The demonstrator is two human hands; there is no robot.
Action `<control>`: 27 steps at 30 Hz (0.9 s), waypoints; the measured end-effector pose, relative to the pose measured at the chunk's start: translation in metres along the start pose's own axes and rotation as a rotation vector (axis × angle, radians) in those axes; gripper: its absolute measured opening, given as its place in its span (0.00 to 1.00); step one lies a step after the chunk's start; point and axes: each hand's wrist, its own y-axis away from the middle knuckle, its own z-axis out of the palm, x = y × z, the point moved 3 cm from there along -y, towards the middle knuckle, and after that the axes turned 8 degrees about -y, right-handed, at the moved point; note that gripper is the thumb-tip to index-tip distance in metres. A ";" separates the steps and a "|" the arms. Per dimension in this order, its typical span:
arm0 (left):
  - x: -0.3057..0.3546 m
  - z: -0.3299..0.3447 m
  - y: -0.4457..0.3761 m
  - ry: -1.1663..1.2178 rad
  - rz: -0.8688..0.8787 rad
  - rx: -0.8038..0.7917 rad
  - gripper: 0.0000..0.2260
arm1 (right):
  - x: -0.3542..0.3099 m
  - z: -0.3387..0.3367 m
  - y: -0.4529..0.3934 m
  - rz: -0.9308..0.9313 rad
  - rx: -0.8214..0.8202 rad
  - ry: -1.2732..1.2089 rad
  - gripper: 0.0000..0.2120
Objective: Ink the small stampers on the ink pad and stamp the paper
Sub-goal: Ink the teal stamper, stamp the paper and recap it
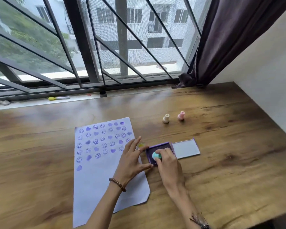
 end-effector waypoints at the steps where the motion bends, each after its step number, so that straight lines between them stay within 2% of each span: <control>1: 0.000 0.000 0.000 0.003 0.004 0.008 0.30 | 0.000 0.001 0.001 -0.014 0.018 0.024 0.10; 4: 0.000 0.001 0.001 0.020 0.014 0.025 0.30 | -0.003 0.004 0.001 -0.054 0.052 0.051 0.09; 9: 0.000 0.001 0.001 0.048 0.011 0.033 0.29 | -0.002 0.009 -0.013 -0.069 -0.080 0.174 0.09; 13: 0.001 0.002 0.000 0.046 -0.012 0.010 0.30 | -0.003 0.000 -0.043 0.095 -0.239 0.158 0.09; 16: 0.003 0.006 0.004 -0.021 -0.037 -0.053 0.31 | -0.004 -0.008 -0.055 0.199 -0.293 0.112 0.10; 18: 0.003 0.007 0.011 -0.071 -0.035 -0.096 0.34 | -0.003 -0.009 -0.048 0.243 -0.252 0.065 0.10; 20: -0.004 -0.001 0.022 -0.075 -0.037 -0.090 0.35 | -0.005 -0.007 -0.033 0.256 -0.135 -0.004 0.09; 23: -0.034 -0.026 0.047 -0.071 -0.054 -0.005 0.33 | -0.028 0.007 0.000 0.284 0.052 -0.284 0.07; 27: -0.092 -0.071 0.086 -0.026 -0.151 0.152 0.30 | -0.082 0.056 0.030 0.236 -0.002 -0.488 0.05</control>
